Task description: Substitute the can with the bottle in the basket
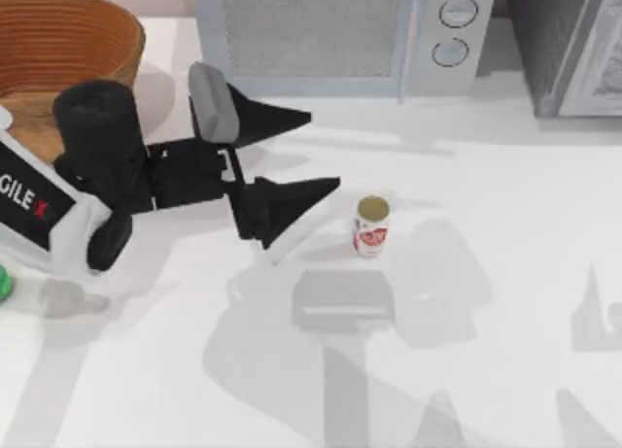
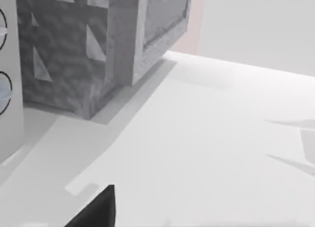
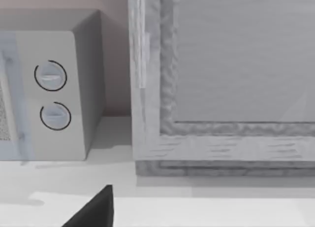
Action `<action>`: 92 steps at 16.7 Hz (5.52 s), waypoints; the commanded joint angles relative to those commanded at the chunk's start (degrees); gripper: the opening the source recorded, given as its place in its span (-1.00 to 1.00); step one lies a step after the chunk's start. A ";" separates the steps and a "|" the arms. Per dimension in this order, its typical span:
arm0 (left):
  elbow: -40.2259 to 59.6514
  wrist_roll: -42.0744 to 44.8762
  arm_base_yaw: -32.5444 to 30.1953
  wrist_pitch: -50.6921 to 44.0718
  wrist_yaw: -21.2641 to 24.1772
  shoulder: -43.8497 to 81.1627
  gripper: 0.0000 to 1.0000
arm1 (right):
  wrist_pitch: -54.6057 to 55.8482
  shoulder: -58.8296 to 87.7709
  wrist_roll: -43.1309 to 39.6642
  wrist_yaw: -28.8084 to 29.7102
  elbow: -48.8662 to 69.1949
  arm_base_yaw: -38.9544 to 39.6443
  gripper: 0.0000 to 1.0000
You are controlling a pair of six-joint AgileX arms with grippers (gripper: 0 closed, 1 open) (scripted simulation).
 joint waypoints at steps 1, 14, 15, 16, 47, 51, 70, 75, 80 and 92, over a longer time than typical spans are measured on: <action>-2.99 0.04 1.25 -2.60 -2.06 -5.86 1.00 | 0.00 0.00 0.00 0.00 0.00 0.00 1.00; -40.61 0.01 15.02 -48.75 -43.93 -98.59 1.00 | 0.00 0.00 0.00 0.00 0.00 0.00 1.00; -42.48 -0.02 15.55 -51.97 -47.11 -103.25 1.00 | 0.00 0.00 0.00 0.00 0.00 0.00 1.00; -44.11 -0.05 15.99 -54.91 -50.04 -107.32 1.00 | 0.00 0.00 0.00 0.00 0.00 0.00 1.00; -50.04 6.38 34.47 -9.54 -41.39 -51.67 1.00 | 0.00 0.00 0.00 0.00 0.00 0.00 1.00; -50.26 7.54 37.61 0.17 -38.25 -39.31 1.00 | 0.00 0.00 0.00 0.00 0.00 0.00 1.00; -40.55 6.12 33.12 13.82 -42.17 -14.75 1.00 | 0.00 0.00 0.00 0.00 0.00 0.00 1.00; -39.14 5.81 32.20 15.00 -43.00 -12.48 1.00 | 0.00 0.00 0.00 0.00 0.00 0.00 1.00; -39.14 5.81 32.20 15.00 -43.00 -12.48 0.40 | 0.00 0.00 0.00 0.00 0.00 0.00 1.00; -39.14 5.81 32.20 15.00 -43.00 -12.48 -1.00 | 0.00 0.00 0.00 0.00 0.00 0.00 1.00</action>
